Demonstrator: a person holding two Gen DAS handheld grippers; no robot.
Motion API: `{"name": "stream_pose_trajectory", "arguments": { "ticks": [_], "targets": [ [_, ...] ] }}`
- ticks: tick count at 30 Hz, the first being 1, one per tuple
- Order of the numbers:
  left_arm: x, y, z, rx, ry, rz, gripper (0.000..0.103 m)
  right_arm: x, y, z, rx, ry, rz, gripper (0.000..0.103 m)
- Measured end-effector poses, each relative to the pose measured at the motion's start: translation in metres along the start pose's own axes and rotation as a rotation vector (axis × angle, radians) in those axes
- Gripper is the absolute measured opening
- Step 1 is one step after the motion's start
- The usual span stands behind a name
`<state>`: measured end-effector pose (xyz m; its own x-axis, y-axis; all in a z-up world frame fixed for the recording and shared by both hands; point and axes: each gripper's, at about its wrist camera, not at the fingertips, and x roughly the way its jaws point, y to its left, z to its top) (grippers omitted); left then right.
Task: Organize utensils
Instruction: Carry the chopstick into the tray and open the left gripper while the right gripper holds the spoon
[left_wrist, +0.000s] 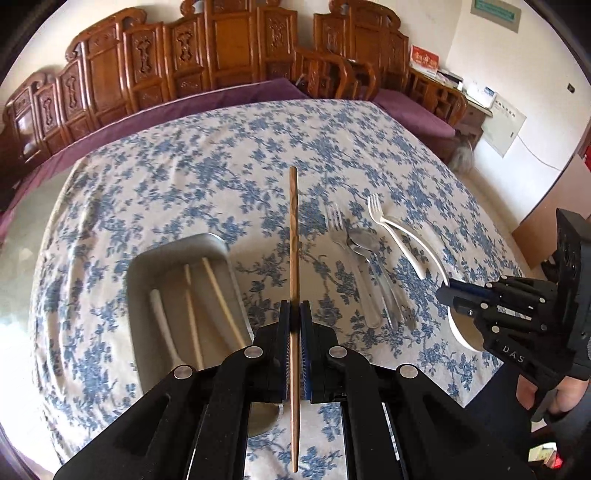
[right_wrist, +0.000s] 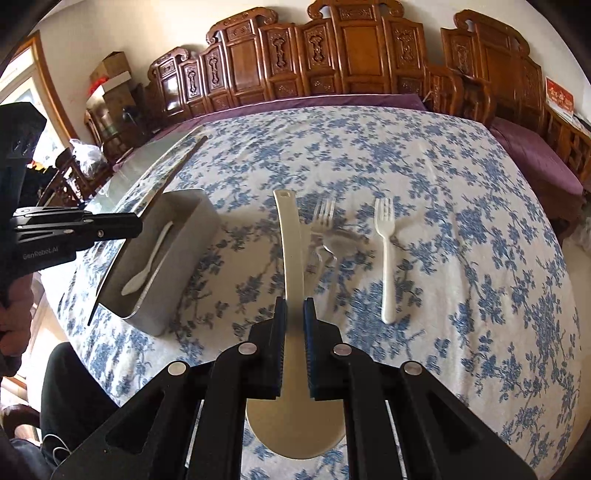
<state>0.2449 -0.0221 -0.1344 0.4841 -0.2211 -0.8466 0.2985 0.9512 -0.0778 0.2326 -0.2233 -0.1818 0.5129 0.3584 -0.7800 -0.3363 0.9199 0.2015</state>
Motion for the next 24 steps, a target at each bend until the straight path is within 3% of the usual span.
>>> {"name": "stream_pose_trajectory", "arguments": {
  "ticks": [11,24],
  "targets": [
    [0.001,0.044,-0.003,-0.046,-0.002,0.031,0.004,0.000,0.018,0.009,-0.026,0.003,0.002,0.011],
    [0.037,0.093,-0.018,-0.116,0.051,0.051,0.004,0.006,0.022,0.004,-0.025,0.028,-0.009,0.011]
  ]
}}
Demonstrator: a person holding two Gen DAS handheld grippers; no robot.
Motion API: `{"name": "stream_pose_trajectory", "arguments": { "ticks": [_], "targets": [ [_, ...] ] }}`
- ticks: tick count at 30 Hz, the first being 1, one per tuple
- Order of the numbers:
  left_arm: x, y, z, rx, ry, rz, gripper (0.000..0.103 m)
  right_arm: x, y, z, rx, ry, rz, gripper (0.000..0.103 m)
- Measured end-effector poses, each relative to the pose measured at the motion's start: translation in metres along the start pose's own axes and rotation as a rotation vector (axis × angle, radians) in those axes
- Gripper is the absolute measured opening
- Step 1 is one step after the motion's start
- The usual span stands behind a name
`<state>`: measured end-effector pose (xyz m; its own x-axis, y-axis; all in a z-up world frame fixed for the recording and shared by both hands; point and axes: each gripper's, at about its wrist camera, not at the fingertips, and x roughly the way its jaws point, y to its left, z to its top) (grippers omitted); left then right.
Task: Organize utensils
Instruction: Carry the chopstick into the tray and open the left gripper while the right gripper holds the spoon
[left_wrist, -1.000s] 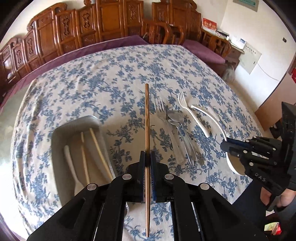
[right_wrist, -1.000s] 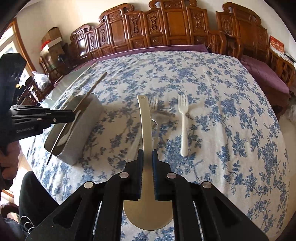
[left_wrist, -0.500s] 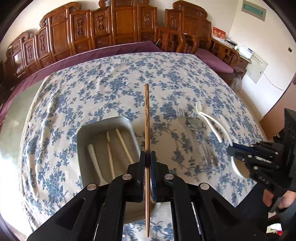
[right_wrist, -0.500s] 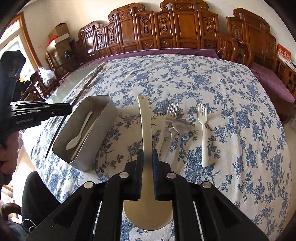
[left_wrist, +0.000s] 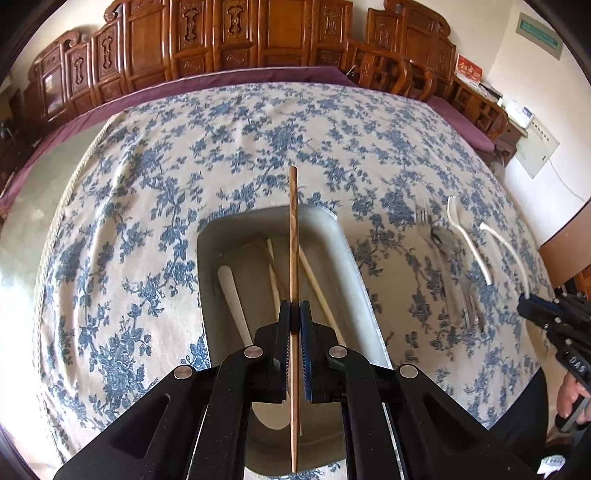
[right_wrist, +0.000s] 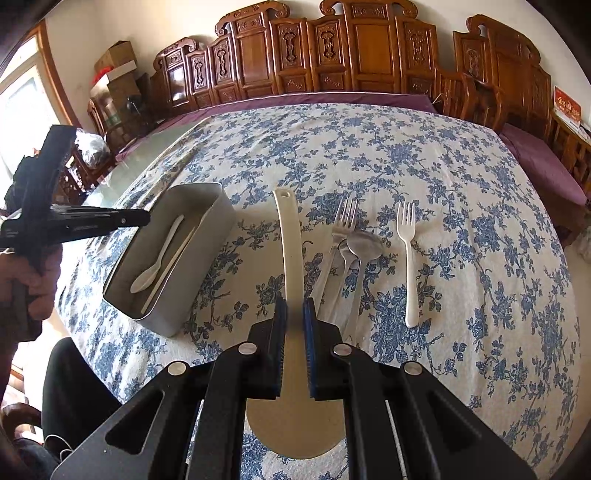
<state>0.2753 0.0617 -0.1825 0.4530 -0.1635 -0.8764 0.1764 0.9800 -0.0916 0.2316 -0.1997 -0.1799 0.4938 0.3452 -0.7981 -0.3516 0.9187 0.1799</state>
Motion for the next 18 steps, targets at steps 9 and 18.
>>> {"name": "stream_pose_trajectory", "arguments": {
  "ticks": [9,18],
  "targets": [
    [0.027,0.000,-0.006,0.006,0.049,0.025,0.004,0.003,0.002,0.003,-0.011,0.004,-0.001,0.011],
    [0.044,0.003,-0.011,-0.003,0.089,0.032,0.005,0.004,0.001,0.005,-0.010,0.006,0.001,0.011]
  ]
}}
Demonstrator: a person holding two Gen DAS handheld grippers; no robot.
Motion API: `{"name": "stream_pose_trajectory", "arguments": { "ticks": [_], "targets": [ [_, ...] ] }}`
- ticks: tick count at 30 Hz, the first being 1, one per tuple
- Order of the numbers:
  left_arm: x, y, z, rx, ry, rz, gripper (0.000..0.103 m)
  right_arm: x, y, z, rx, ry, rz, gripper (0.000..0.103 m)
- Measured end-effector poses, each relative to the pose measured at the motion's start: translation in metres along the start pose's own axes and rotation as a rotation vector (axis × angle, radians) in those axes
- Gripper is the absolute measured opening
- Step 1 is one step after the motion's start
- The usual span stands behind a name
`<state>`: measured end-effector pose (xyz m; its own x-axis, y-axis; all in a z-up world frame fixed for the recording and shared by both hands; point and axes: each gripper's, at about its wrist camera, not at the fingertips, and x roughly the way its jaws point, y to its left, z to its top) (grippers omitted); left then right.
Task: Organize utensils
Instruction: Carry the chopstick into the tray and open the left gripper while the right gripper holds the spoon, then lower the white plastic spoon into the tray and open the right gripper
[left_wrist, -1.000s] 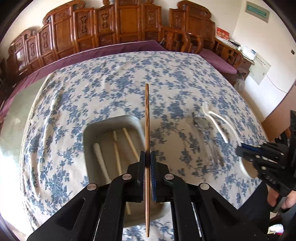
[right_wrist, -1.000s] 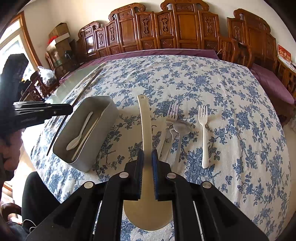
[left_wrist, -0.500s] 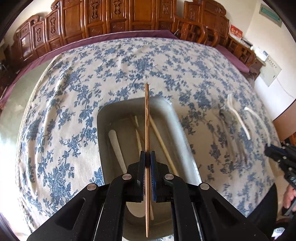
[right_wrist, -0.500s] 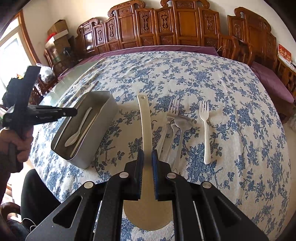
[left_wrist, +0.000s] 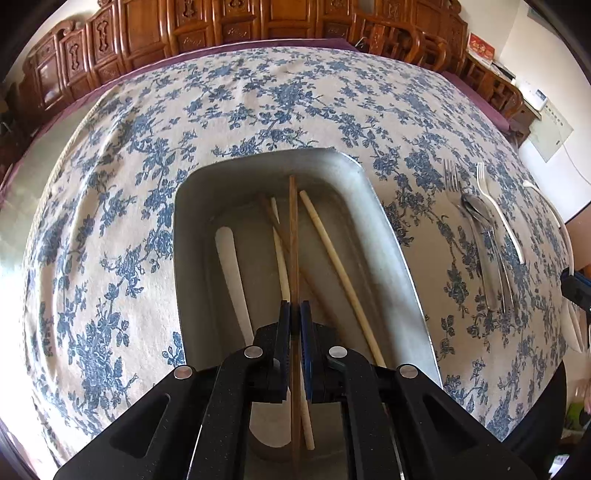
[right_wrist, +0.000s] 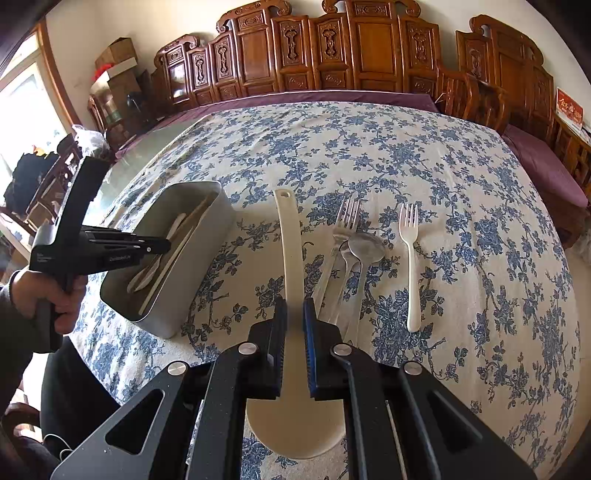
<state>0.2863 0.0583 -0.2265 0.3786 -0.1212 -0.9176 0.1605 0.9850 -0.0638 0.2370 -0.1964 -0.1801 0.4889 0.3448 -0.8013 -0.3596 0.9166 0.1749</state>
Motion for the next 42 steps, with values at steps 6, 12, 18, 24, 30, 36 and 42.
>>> {"name": "stream_pose_trajectory", "arguments": {
  "ticks": [6,12,18,24,30,36,42],
  "targets": [
    [-0.004,0.000,-0.001,-0.005,-0.006,0.001,0.005,0.003,0.011,0.003,-0.017,0.001,0.011,0.011],
    [-0.024,0.004,-0.005,-0.016,-0.041,-0.007,0.012,0.006,0.027,0.009,-0.041,-0.001,0.028,0.011],
    [-0.055,0.012,-0.016,-0.034,-0.098,-0.016,0.012,0.008,0.050,0.016,-0.071,-0.004,0.054,0.011],
    [-0.086,0.021,-0.029,-0.048,-0.148,-0.027,0.012,0.015,0.077,0.023,-0.103,-0.002,0.088,0.011],
    [-0.108,0.033,-0.038,-0.069,-0.185,-0.028,0.012,0.027,0.105,0.030,-0.130,0.014,0.121,0.011],
    [-0.123,0.050,-0.047,-0.092,-0.208,-0.020,0.012,0.043,0.127,0.042,-0.132,0.031,0.149,0.011],
    [-0.130,0.066,-0.055,-0.115,-0.215,-0.005,0.012,0.070,0.142,0.055,-0.086,0.066,0.182,0.011]
  ]
}}
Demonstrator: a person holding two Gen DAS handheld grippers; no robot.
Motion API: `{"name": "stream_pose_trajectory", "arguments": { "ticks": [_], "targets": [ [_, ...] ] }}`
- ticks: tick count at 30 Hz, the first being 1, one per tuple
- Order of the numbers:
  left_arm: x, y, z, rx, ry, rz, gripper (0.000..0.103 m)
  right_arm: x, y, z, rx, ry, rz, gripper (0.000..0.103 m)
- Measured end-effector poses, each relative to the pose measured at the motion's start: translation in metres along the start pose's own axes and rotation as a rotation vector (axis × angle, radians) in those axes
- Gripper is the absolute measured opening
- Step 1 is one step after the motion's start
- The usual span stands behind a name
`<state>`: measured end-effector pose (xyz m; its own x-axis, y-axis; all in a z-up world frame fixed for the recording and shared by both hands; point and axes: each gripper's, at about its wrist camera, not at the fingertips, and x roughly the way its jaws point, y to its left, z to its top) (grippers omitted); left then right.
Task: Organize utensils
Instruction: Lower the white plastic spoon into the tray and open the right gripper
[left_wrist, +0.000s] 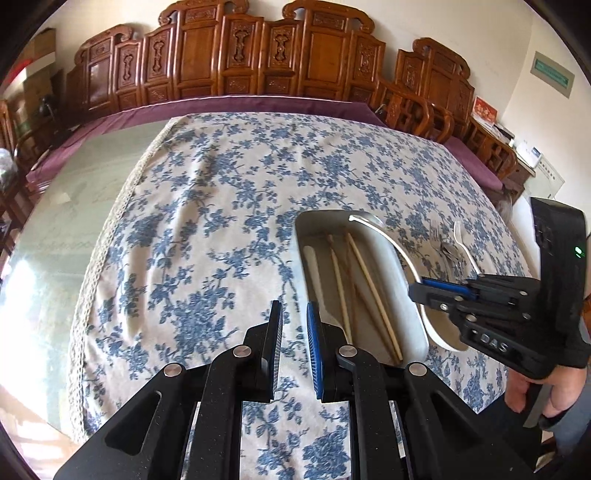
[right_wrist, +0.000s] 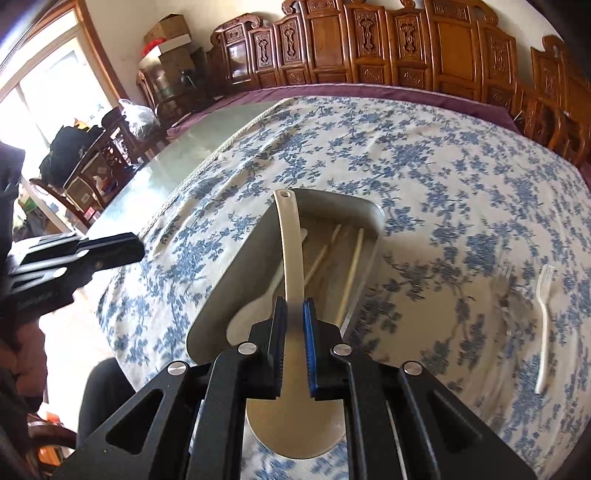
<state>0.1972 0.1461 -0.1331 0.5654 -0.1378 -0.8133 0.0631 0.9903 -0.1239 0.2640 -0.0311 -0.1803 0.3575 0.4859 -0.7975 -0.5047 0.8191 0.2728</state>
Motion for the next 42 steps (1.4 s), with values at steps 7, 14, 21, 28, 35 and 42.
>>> {"name": "stream_pose_trajectory", "arguments": {
  "ticks": [7,14,21,28,35,42],
  "targets": [
    [-0.002,0.009,-0.003,-0.013,0.000,0.007,0.012,0.031,-0.004,0.007,0.069,0.039,0.010,0.011],
    [-0.006,0.005,-0.005,-0.005,-0.001,0.013,0.012,0.050,-0.014,0.012,0.123,0.059,0.009,0.011],
    [-0.010,0.001,-0.006,-0.003,0.000,0.024,0.012,0.059,-0.018,0.017,0.174,0.063,0.032,0.011],
    [-0.015,-0.001,-0.006,-0.002,0.001,0.043,0.012,0.058,-0.012,0.017,0.149,0.062,0.047,0.014],
    [-0.022,-0.011,-0.005,0.005,-0.007,0.062,0.012,0.026,-0.012,0.016,0.083,0.007,0.056,0.014],
    [-0.018,-0.035,-0.001,0.022,-0.019,0.055,0.012,-0.028,-0.031,-0.004,0.015,-0.068,0.002,0.014]
  ]
}}
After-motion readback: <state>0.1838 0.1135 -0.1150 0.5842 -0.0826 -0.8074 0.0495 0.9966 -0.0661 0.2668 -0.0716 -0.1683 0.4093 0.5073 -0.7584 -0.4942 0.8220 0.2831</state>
